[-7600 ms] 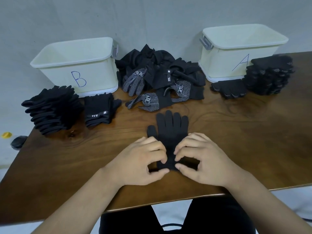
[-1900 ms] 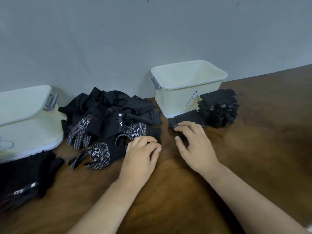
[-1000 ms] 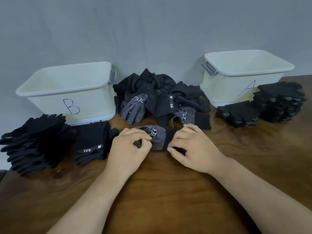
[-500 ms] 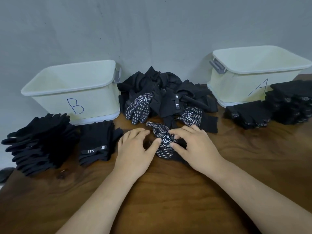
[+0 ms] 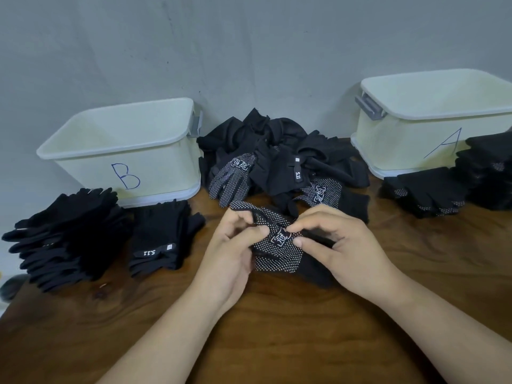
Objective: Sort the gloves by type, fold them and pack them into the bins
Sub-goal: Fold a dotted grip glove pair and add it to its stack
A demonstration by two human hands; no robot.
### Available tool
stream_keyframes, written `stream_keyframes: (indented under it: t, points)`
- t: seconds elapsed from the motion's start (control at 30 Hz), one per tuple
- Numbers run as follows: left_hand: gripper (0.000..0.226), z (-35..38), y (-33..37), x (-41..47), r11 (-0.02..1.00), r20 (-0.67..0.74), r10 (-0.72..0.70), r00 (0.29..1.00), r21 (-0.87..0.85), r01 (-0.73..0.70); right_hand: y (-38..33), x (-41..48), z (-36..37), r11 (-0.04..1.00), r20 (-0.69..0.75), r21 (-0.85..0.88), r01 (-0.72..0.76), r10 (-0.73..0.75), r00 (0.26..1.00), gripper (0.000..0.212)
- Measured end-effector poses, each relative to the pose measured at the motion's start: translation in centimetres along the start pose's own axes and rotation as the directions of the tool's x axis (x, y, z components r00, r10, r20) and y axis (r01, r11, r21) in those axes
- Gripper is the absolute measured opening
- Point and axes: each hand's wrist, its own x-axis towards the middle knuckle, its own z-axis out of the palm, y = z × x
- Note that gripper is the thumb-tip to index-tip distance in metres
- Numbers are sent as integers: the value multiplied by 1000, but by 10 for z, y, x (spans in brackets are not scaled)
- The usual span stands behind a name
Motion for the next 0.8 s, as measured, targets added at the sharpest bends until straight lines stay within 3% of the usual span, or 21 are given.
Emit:
stream_keyframes:
  t: [0.1, 0.17, 0.23, 0.3, 0.4, 0.5, 0.57, 0.67, 0.73, 0.8]
  points:
    - [29, -8, 2, 4, 998, -85, 64, 994, 2, -64, 3, 0, -3, 998, 28, 7, -60, 60, 998, 29]
    - [33, -19, 0, 10, 964, -235, 150, 960, 250, -89, 7, -1, -6, 992, 43, -46, -121, 123, 991, 32]
    - [35, -28, -5, 14, 869, -321, 226, 920, 494, -41, 10, -1, -7, 977, 70, -151, -153, 165, 984, 31]
    - [34, -32, -8, 15, 810, -331, 255, 909, 586, -14, 9, -1, -7, 959, 51, -230, -164, 180, 982, 26]
    - [32, -32, -8, 10, 653, -251, 331, 910, 757, -29, 5, -4, -8, 934, -13, -309, -177, 182, 983, 16]
    - [21, -22, -7, 0, 355, 22, 427, 904, 915, -190, 4, -7, -11, 811, 16, -577, -94, 126, 992, 17]
    - [12, -11, -10, -7, 142, 190, 332, 924, 958, -248, 6, -6, -12, 748, 113, -663, 27, 64, 992, 23]
    - [47, -6, -20, -15, -88, 243, 133, 961, 969, -232, 8, -4, -14, 756, 280, -640, 136, 65, 958, 34]
    - [53, -11, -21, -15, -109, 255, 81, 964, 963, -245, 7, -4, -16, 734, 297, -665, 141, 87, 951, 34]
    - [48, -19, -15, -13, -65, 260, 39, 965, 964, -257, 4, -3, -18, 713, 281, -692, 114, 121, 952, 34]
